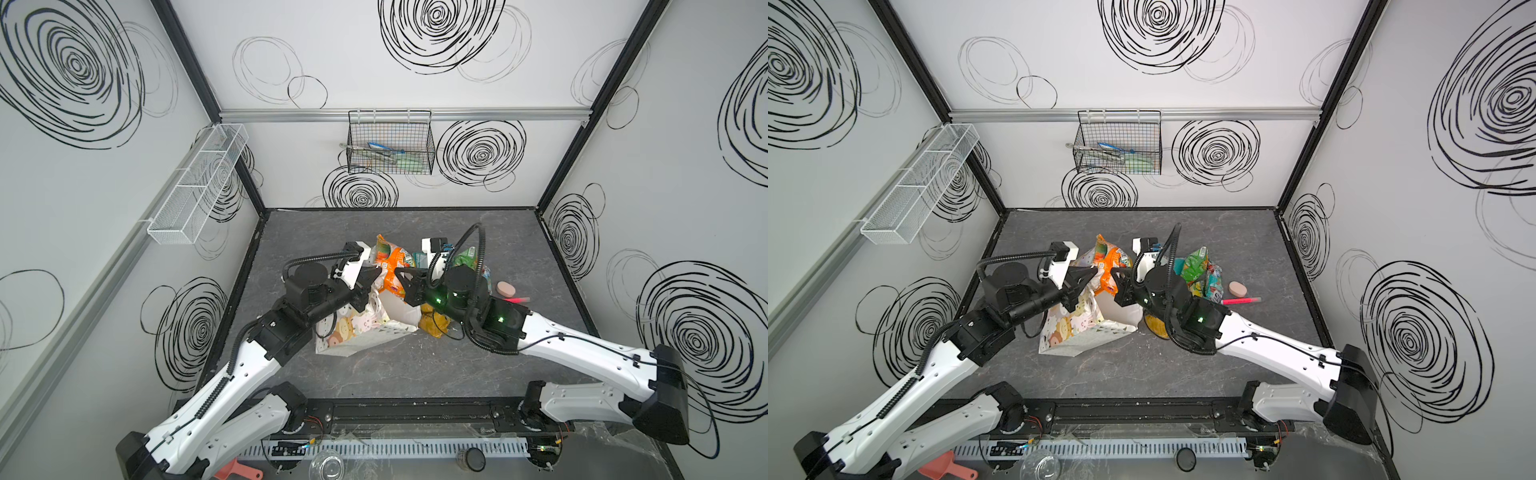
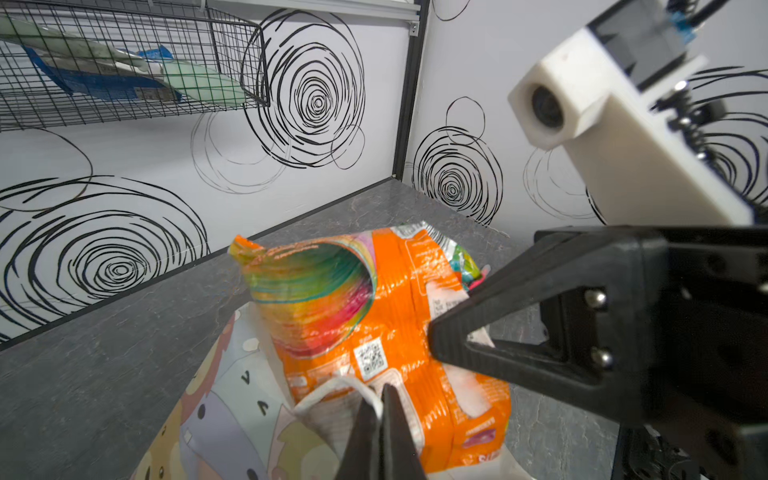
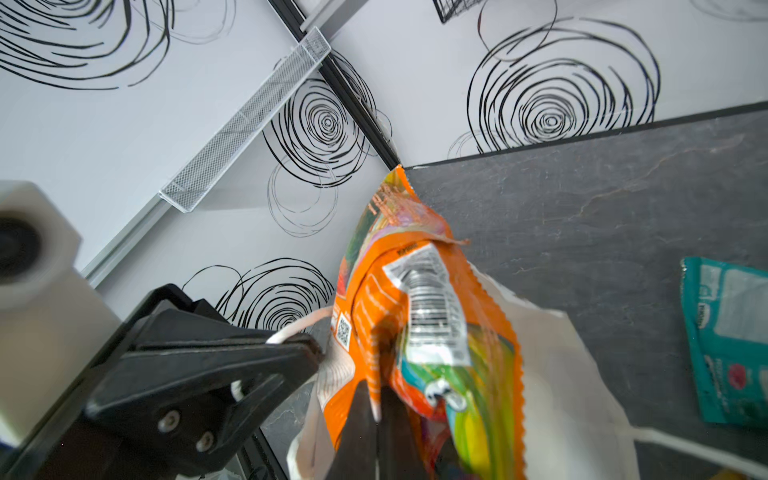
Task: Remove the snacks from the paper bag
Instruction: 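Lift the orange packet up out of the bag with the right gripper, then lower the orange packet onto the snack pile and open the right gripper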
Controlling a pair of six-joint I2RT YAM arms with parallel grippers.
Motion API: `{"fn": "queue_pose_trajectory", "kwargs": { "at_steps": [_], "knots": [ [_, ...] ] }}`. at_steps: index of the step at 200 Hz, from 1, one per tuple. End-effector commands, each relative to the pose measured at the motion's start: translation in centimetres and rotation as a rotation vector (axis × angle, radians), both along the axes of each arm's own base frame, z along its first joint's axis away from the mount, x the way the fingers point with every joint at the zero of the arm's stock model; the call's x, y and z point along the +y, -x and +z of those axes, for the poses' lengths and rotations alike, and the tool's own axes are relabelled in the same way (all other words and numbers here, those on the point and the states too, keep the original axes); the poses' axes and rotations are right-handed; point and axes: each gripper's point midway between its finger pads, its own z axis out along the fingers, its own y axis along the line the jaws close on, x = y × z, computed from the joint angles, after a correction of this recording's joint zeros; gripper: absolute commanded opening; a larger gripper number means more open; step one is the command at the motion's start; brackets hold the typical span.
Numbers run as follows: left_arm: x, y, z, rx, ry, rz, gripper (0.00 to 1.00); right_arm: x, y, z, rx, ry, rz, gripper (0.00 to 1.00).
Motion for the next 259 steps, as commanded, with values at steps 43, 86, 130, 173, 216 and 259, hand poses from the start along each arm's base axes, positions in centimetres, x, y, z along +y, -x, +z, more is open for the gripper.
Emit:
{"fn": "queue_pose_trajectory", "kwargs": {
  "at_steps": [43,86,130,173,216,259],
  "knots": [
    [-0.8,-0.1,7.8,-0.173,0.121,-0.044,0.0,-9.3,0.4,15.1,-0.286,-0.207,-0.171,0.0],
    [2.7,-3.6,4.2,-0.103,0.045,0.115,0.0,-16.1,-0.3,17.3,-0.321,-0.246,-0.293,0.0],
    [6.5,-5.3,-2.2,0.056,0.084,0.224,0.0,-21.0,-0.5,15.8,-0.301,-0.234,-0.424,0.0],
    [8.7,-5.0,-5.3,0.081,0.019,0.289,0.21,-20.8,-2.5,9.8,-0.164,-0.174,-0.396,0.0],
    [9.6,-5.0,-4.8,0.067,-0.002,0.343,0.39,-20.5,-4.8,4.0,0.0,-0.194,-0.296,0.0],
    [12.3,-4.2,-5.4,0.058,0.003,0.488,0.44,-20.4,-6.8,-3.1,0.142,-0.17,-0.256,0.0]
  ]
}}
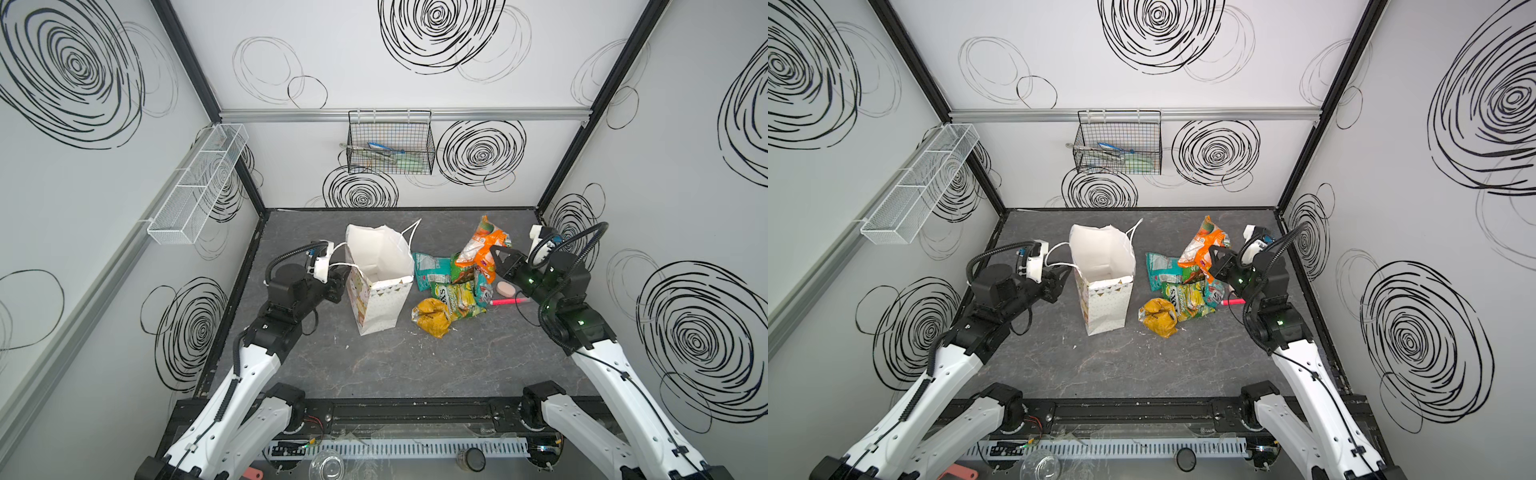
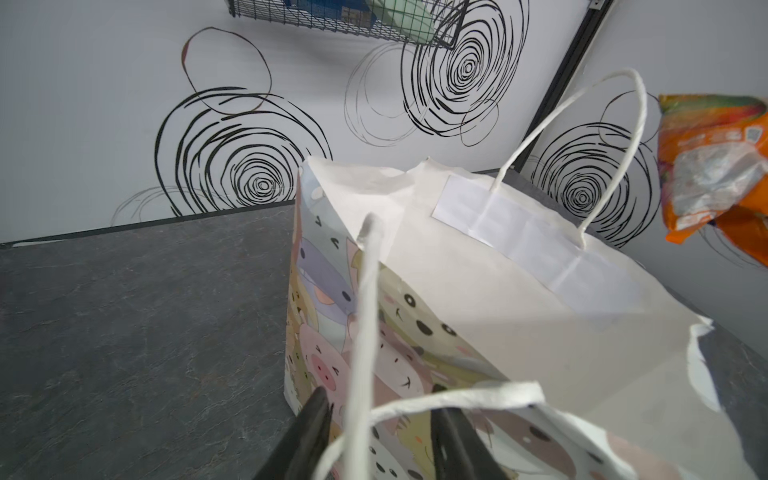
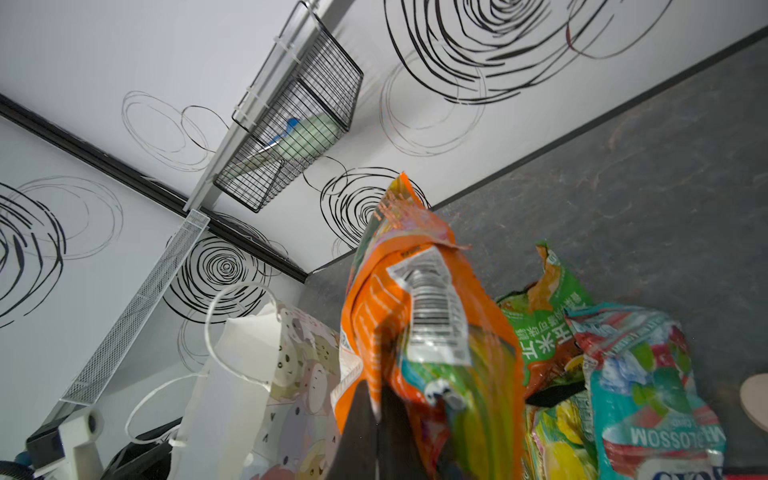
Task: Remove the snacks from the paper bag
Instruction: 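Lower the orange packet onto the snack pile and open the right gripper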
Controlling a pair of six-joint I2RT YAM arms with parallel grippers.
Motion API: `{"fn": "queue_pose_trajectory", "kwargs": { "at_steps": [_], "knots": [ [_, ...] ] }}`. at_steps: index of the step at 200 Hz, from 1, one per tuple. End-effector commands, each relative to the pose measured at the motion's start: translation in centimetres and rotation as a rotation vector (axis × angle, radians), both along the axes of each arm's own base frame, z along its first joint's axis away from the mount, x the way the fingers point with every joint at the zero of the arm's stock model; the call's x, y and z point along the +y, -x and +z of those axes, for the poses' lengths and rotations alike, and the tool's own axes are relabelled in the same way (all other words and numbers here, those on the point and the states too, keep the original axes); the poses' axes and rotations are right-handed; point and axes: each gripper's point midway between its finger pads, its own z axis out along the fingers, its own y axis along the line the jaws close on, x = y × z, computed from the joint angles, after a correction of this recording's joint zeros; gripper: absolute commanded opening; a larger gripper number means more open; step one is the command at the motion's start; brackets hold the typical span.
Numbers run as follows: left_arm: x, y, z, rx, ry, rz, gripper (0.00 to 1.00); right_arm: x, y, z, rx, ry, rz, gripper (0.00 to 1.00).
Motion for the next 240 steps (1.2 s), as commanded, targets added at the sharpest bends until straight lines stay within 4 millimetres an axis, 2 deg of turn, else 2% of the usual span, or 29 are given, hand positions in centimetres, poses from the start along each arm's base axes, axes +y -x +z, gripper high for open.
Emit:
{"fn": "queue_pose_trajectory", "kwargs": {
  "at_steps": [1,20,36,61,71,93,111,134,154,171,195,218,240],
  "knots": [
    [2.1,0.4,0.5,-0.046,0.0,0.113,0.44,1.7,0.2,0.1,-0.031,-0.061,0.111,0.0],
    [3.0,1.0,0.0,-0.041,0.006,0.159,0.44,2.2,-0.2,-2.7,0.014,-0.056,0.132,0.0],
    [3.3,1.5,-0.2,-0.041,0.031,0.175,0.5,2.4,-0.7,-5.3,0.057,-0.047,0.138,0.0],
    [3.6,2.2,0.5,-0.067,0.069,0.188,0.69,2.7,-1.3,-8.4,0.093,-0.011,0.151,0.0],
    [3.6,2.5,1.0,-0.078,0.084,0.187,0.72,2.7,-1.5,-9.4,0.105,0.005,0.153,0.0],
    [3.2,3.1,2.2,-0.106,0.105,0.176,0.77,3.1,-2.0,-11.3,0.138,0.018,0.175,0.1],
    [3.7,3.6,3.1,-0.144,0.108,0.213,0.79,3.8,-2.0,-12.9,0.192,0.013,0.211,0.17],
    [4.9,4.6,4.4,-0.201,0.112,0.28,0.85,3.9,-2.5,-14.1,0.245,0.037,0.223,0.35],
    [6.2,5.0,4.8,-0.226,0.109,0.344,0.92,3.7,-2.9,-14.4,0.259,0.054,0.208,0.46],
    [7.3,5.0,4.7,-0.23,0.136,0.407,1.0,3.0,-3.2,-13.8,0.255,0.072,0.177,0.55],
    [9.7,5.3,5.2,-0.282,0.206,0.536,0.96,1.1,-3.3,-11.3,0.195,0.118,0.115,0.68],
    [13.5,6.1,4.7,-0.358,0.296,0.74,0.96,-2.2,-3.1,-8.6,0.098,0.166,-0.005,0.8],
    [15.8,6.0,3.4,-0.4,0.349,0.854,0.96,-7.0,-2.5,-7.0,0.027,0.235,-0.177,0.95]
  ]
}}
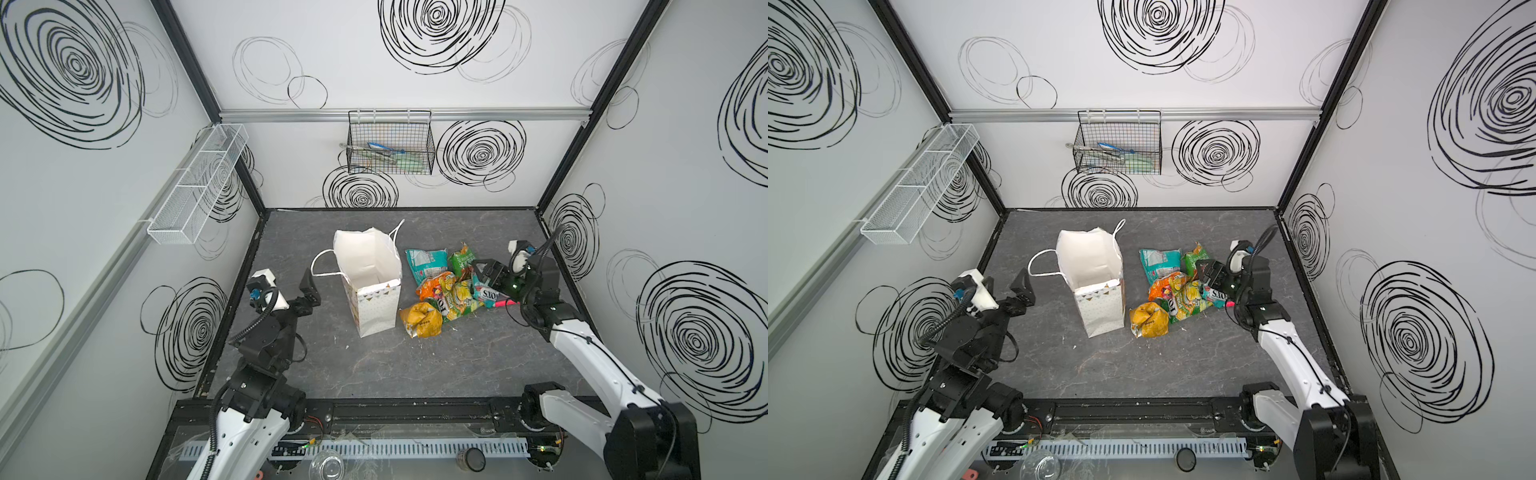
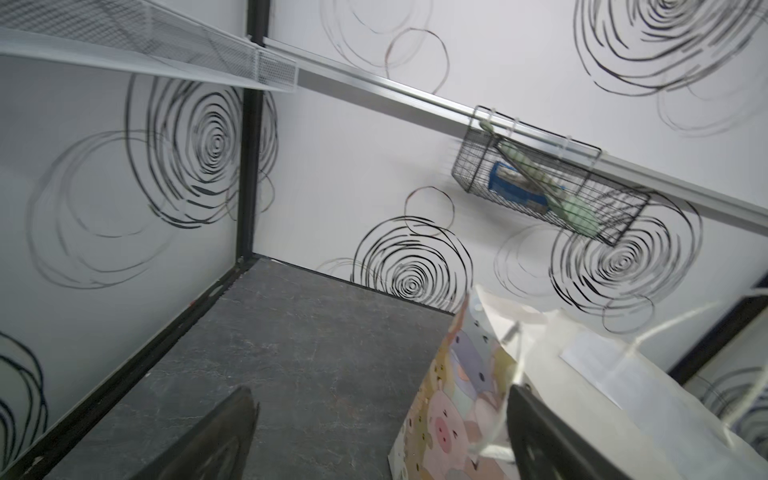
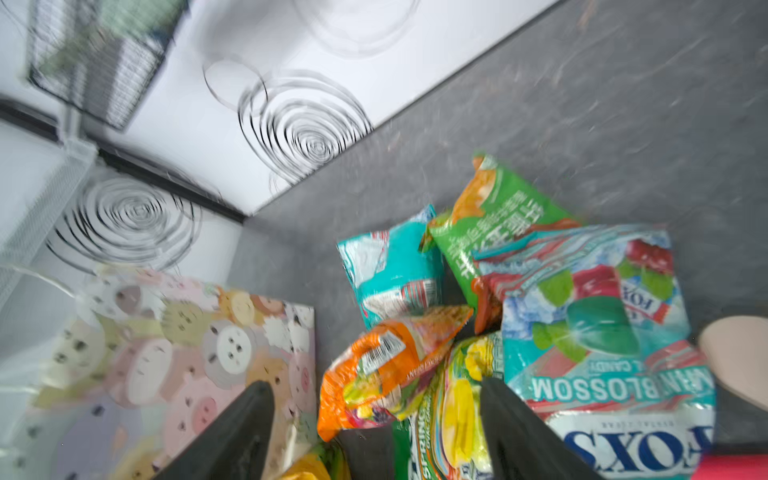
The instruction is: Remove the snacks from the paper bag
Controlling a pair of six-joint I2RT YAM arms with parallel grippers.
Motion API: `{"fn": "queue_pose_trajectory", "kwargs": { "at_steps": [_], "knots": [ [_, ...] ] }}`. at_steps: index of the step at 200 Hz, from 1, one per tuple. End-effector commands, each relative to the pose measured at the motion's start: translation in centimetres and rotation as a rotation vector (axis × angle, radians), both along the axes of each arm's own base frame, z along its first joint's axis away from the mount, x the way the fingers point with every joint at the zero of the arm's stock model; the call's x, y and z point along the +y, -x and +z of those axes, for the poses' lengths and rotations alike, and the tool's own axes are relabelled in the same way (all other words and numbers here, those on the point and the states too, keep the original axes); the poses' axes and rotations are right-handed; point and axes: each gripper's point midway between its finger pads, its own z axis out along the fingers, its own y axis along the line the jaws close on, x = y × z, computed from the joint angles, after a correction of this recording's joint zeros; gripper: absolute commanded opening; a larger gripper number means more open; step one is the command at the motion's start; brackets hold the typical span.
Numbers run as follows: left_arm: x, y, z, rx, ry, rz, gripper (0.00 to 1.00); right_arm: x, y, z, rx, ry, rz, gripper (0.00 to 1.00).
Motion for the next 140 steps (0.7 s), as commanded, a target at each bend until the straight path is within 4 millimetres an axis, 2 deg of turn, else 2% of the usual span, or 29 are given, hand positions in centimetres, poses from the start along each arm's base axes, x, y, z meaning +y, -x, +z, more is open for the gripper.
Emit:
{"fn": "queue_pose_trajectory", "kwargs": {
  "at_steps": [1,8,27,54,69,91,95,122,140],
  "knots": [
    [3.7,0.5,0.8,-0.138,0.127,0.195,0.96,-4.9,0.4,1.7,-0.077,0.113,-0.178,0.96],
    [3.9,-0.1,0.3,-0.137,0.125,0.193,0.96,-6.5,0.8,1.7,-0.087,0.146,-0.231,1.0],
    [5.2,-1.6,-1.8,-0.109,0.15,0.221,0.96,-10.2,1.8,0.9,-0.09,0.205,-0.389,0.97],
    [8.3,-3.4,-6.4,-0.045,0.227,0.277,0.96,-12.8,2.9,-1.2,-0.097,0.227,-0.525,0.97],
    [9.3,-3.8,-8.9,-0.012,0.252,0.291,0.96,-13.9,3.2,-2.4,-0.086,0.22,-0.573,0.97],
    [9.2,-4.7,-11.1,0.074,0.216,0.265,0.96,-14.9,3.2,-4.0,-0.08,0.212,-0.606,0.97],
    [9.1,-5.0,-10.5,0.052,0.213,0.253,0.96,-15.0,3.2,-4.2,-0.082,0.214,-0.612,0.97],
    [8.4,-6.7,-11.4,0.115,0.19,0.205,0.96,-15.5,2.8,-5.9,-0.119,0.233,-0.621,0.97],
    [7.0,-7.6,-11.7,0.159,0.114,0.209,0.96,-15.5,2.0,-6.7,-0.149,0.291,-0.591,0.97]
  ]
}}
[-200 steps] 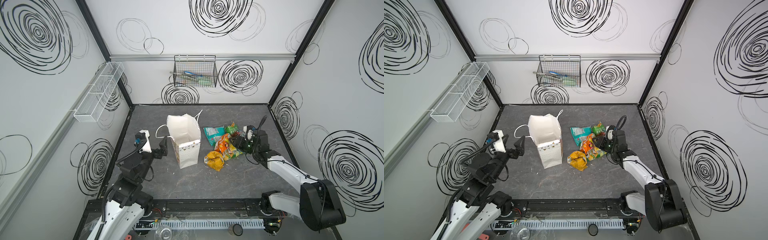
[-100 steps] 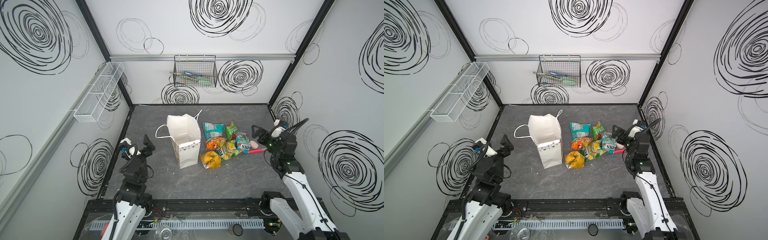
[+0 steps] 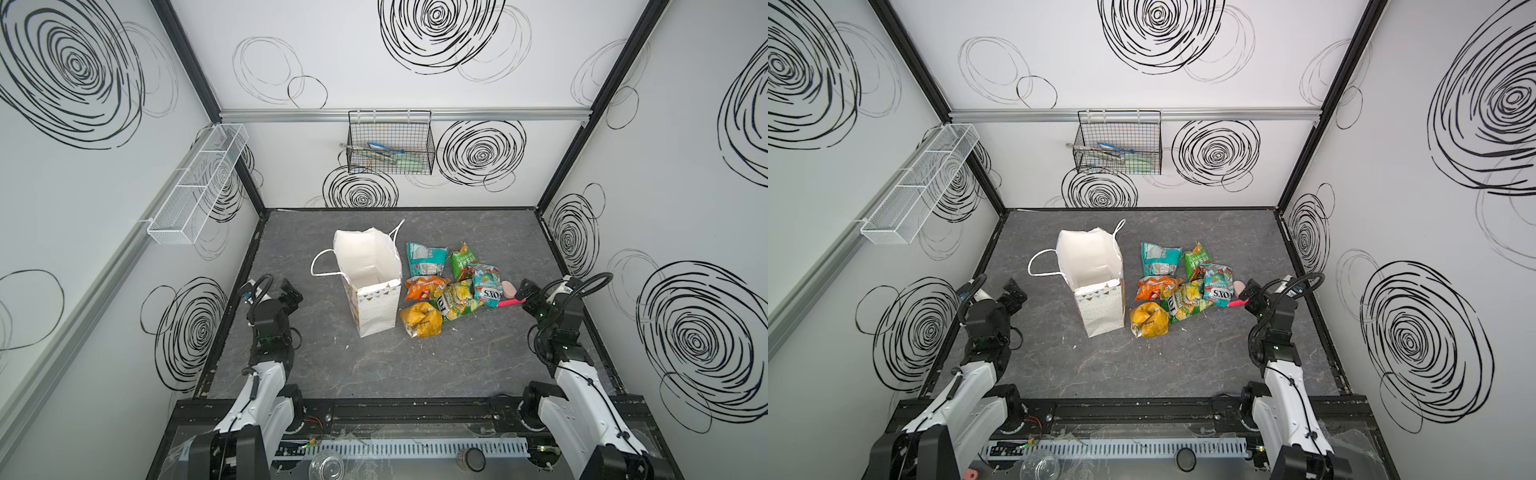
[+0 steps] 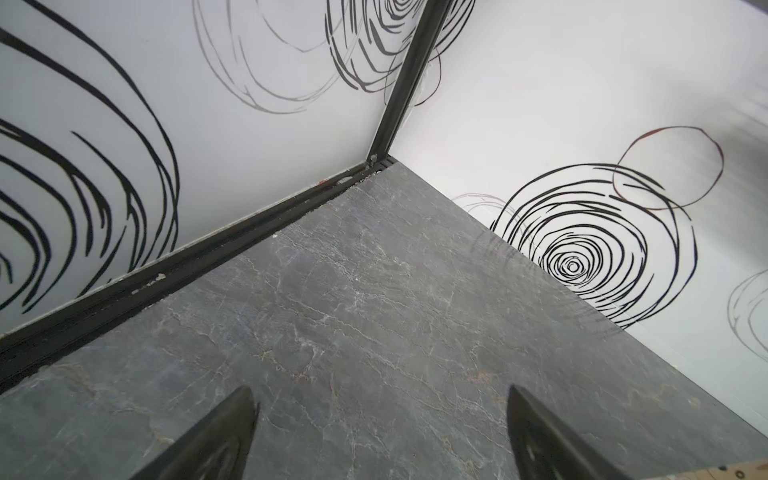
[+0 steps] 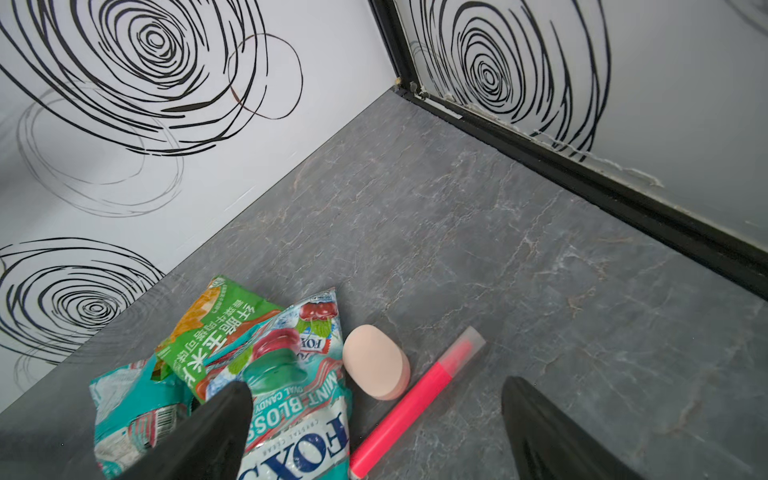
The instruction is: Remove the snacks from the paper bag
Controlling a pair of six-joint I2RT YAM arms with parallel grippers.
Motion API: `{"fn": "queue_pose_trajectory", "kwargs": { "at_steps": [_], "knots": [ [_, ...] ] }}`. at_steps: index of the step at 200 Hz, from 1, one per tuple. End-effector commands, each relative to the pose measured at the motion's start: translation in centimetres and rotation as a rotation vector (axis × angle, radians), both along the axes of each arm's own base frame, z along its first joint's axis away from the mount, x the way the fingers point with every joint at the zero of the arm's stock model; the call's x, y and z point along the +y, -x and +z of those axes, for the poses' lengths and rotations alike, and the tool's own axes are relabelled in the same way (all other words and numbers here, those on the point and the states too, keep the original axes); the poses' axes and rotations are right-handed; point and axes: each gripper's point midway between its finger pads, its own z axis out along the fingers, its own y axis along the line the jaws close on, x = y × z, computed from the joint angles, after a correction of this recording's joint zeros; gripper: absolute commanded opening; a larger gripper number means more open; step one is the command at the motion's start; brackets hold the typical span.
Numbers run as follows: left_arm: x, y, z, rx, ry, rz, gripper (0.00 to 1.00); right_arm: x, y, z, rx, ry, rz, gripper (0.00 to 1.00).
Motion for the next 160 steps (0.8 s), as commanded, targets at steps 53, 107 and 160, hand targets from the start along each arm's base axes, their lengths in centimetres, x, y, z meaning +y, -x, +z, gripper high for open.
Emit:
{"fn": "queue_pose_trajectory", "kwargs": {
  "at_steps": [53,107,160],
  "knots": [
    [-6.2,-5.7,4.2,-0.026,-0.375,-0.117,0.96,-0.5,-5.6,-0.6,0.013,0.219,0.01,0.97],
    [-6.0,-5.1,2.2,-0.046,-0.378,-0.163,0.96,3.0,-8.2,-0.5,0.033,0.491,-0.007,0.97],
    [-5.3,-5.1,2.5,-0.102,-0.398,-0.188,0.96,3.0,-5.7,1.2,-0.177,0.521,0.007,0.97]
  ]
}}
